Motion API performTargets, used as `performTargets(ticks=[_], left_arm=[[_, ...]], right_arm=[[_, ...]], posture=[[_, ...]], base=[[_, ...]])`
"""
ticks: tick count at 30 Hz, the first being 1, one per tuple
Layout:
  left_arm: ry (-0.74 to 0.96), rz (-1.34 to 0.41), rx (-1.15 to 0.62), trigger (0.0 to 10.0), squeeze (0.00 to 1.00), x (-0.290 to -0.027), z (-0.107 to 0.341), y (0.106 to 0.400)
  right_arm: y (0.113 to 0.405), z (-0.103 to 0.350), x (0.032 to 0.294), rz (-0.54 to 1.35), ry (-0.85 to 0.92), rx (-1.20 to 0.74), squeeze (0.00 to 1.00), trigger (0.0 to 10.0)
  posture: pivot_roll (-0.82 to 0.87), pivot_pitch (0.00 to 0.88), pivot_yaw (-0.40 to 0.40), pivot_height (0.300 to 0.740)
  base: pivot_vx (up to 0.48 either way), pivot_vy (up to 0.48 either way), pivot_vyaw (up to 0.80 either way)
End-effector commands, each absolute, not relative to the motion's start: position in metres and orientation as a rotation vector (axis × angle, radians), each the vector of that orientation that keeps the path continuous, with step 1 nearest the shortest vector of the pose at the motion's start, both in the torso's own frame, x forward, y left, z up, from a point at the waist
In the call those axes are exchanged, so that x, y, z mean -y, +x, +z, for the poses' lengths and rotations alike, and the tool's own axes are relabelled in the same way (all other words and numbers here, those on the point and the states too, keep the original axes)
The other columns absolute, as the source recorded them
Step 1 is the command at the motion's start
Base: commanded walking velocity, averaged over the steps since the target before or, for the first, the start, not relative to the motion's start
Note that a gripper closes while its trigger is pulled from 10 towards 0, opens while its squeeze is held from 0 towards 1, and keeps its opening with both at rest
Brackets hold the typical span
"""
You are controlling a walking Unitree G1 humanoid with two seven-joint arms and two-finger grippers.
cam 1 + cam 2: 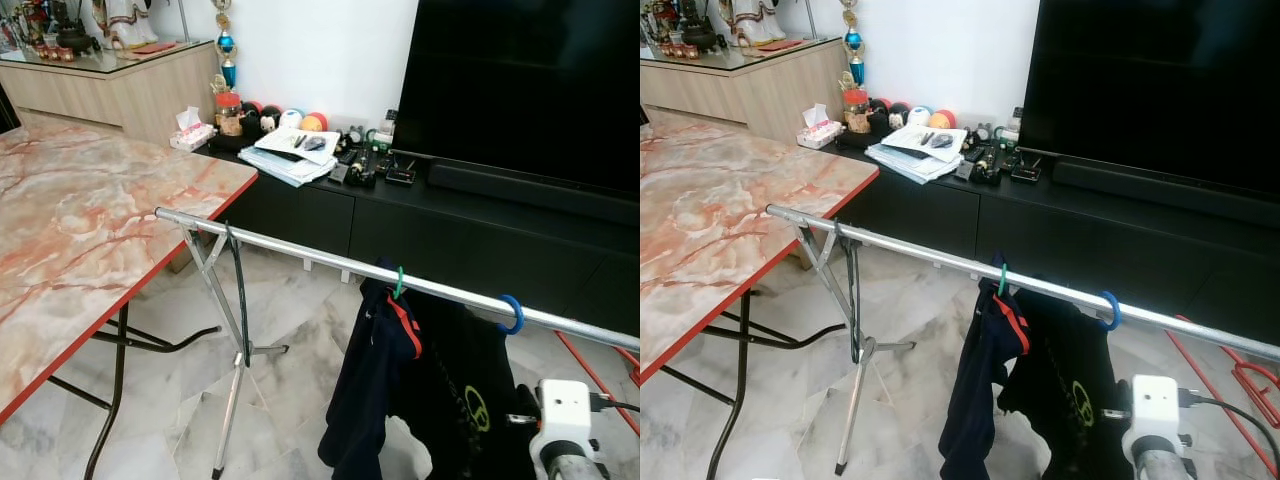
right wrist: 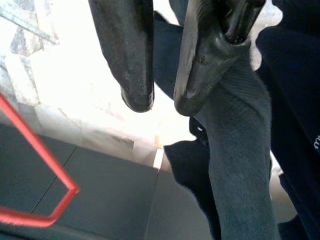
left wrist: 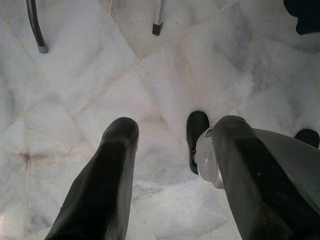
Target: Hang hanger
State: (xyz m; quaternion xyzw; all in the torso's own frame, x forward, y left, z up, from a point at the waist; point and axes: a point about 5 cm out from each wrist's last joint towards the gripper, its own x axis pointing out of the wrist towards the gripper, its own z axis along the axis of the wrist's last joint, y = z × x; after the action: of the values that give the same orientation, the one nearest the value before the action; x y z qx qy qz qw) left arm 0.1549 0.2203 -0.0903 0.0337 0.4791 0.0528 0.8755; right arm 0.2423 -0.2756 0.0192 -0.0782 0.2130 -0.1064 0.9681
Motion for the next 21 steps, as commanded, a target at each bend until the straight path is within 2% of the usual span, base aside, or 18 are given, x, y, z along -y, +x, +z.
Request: performTargets(ticks=[1, 6, 13, 17, 21], left_arm=[[0.08, 0.1, -1.026, 10.0, 0.0, -0.222, -0.092, 0.152], [0.078, 0.099, -1.028, 10.0, 0.0, -0.222, -0.091, 0.152], [0.081, 0.097, -1.029, 10.0, 0.0, -0.223, -0.091, 0.152], [0.082, 0.096, -1.029, 10.0, 0.0, -0.223, -0.091, 0.152], [0.083, 0.094, -1.029, 10.0, 0.0, -0.223, -0.091, 0.152]], right_arm=[[0.244, 0.018, 0.277, -0.213, -0.158, -0.448, 0.0, 10.0], [0.246, 0.014, 0.273, -0.207, -0.116, -0.471, 0.0, 10.0], [0.251, 0.037, 0.271, -0.275, -0.042, -0.259, 0.0, 10.0], [0.251, 0.041, 0.267, -0.274, -0.027, -0.226, 0.0, 10.0], [0.254, 0.05, 0.25, -0.223, 0.063, -0.147, 0.0, 10.0]], posture=[[0.09, 0.001, 0.006, 0.74], [0.1, 0.004, 0.007, 0.74], [0.1, 0.01, 0.012, 0.74], [0.1, 0.012, 0.012, 0.74], [0.1, 0.015, 0.012, 0.74]], base=[[0.0, 0.0, 0.0], [0.0, 0.0, 0.0], [0.0, 0.0, 0.0], [0.0, 0.0, 0.0], [0.0, 0.0, 0.0]])
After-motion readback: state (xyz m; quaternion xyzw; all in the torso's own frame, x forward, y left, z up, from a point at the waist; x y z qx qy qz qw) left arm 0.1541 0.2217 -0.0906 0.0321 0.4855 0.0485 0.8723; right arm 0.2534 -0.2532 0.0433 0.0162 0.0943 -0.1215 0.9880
